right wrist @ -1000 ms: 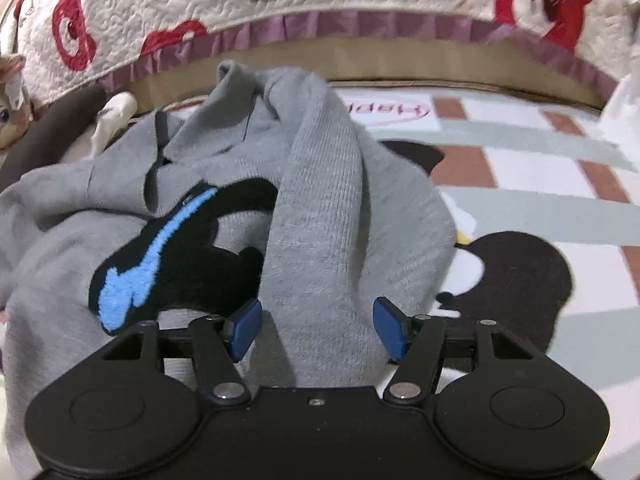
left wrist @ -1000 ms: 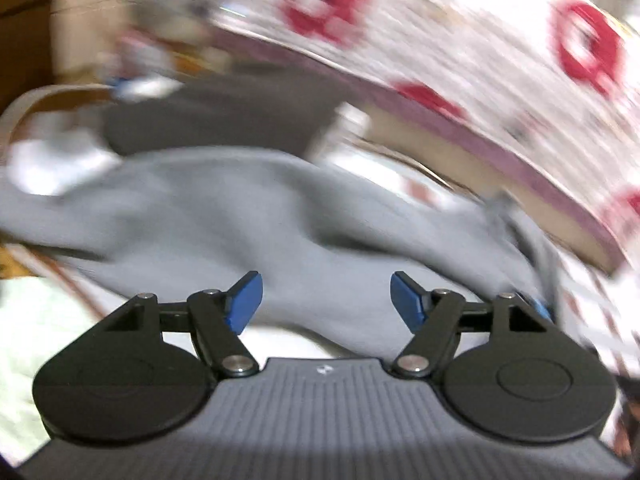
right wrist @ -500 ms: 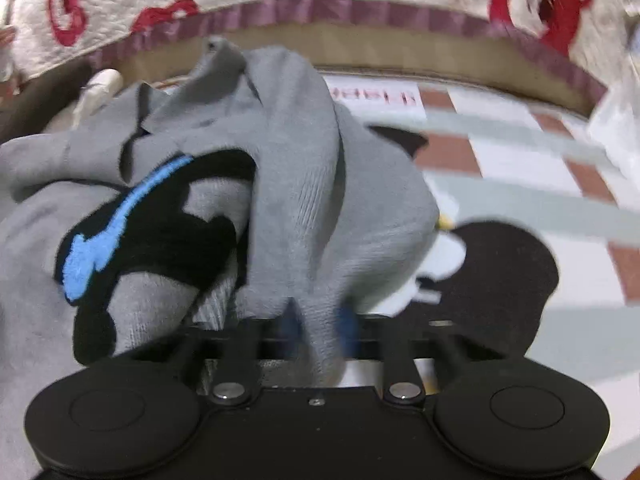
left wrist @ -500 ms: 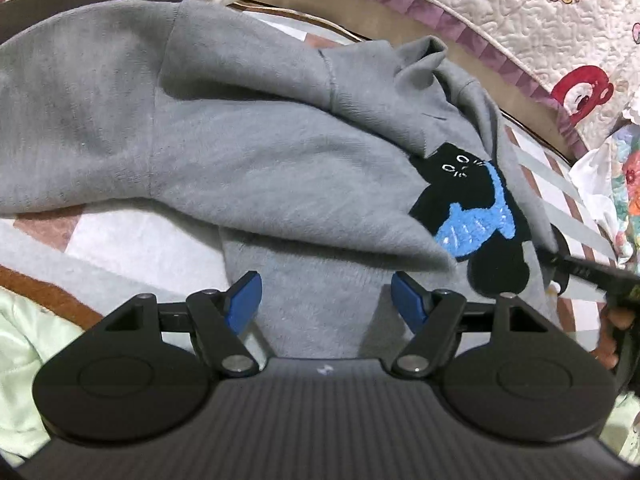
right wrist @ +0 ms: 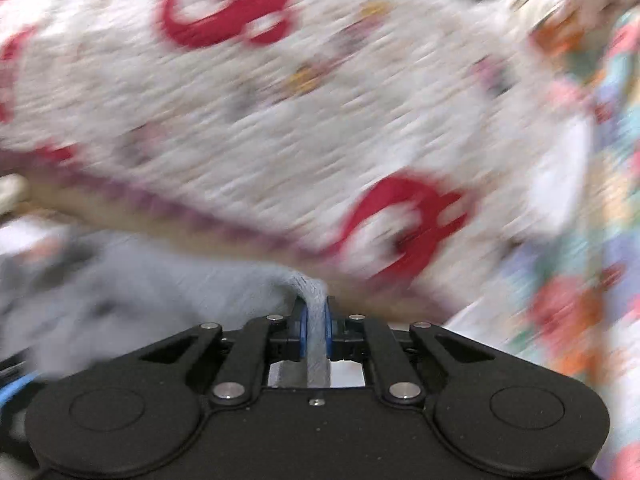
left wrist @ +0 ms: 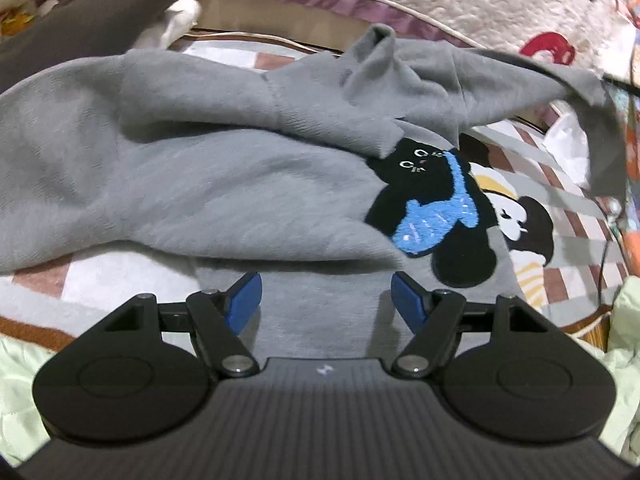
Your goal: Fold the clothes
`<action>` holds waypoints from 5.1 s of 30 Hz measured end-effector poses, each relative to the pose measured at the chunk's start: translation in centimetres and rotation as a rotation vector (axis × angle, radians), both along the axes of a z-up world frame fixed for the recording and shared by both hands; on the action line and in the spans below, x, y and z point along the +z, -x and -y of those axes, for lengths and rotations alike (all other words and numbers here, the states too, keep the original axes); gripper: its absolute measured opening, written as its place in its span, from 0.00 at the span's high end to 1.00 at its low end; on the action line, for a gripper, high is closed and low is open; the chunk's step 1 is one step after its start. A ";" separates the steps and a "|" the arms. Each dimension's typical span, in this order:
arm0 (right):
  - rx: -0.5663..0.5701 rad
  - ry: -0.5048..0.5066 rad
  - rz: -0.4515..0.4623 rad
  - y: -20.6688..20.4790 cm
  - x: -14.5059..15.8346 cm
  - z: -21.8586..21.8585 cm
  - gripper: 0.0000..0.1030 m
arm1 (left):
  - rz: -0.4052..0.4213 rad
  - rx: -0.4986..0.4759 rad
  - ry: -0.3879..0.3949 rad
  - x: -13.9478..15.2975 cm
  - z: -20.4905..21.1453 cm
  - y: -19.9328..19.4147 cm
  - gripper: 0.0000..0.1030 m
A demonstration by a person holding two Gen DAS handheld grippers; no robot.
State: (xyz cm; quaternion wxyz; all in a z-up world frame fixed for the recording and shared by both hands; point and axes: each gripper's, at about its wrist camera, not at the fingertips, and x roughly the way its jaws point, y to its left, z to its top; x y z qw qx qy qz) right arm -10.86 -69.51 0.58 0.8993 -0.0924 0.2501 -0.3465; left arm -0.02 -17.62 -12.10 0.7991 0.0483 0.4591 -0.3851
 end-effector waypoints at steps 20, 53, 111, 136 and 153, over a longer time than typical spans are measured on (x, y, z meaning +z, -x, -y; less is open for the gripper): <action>0.403 -0.718 -0.113 7.1 -13.1 -11.7 0.55 | -0.014 -0.089 -0.095 -1.0 3.5 0.5 0.23; 0.591 -0.575 -0.263 9.7 -15.2 -19.9 0.39 | 0.192 0.145 -0.032 0.4 1.4 -1.7 0.92; 0.324 -0.587 0.111 2.3 -11.0 -16.0 0.96 | 0.317 0.006 0.014 3.5 4.7 2.0 0.83; 0.392 -0.453 0.279 3.5 -2.3 -16.4 0.96 | 0.247 0.050 -0.026 1.1 4.7 1.7 0.53; 0.371 -0.217 0.386 3.6 4.7 -16.9 0.97 | 0.196 -0.071 -0.128 -1.0 3.9 2.8 0.79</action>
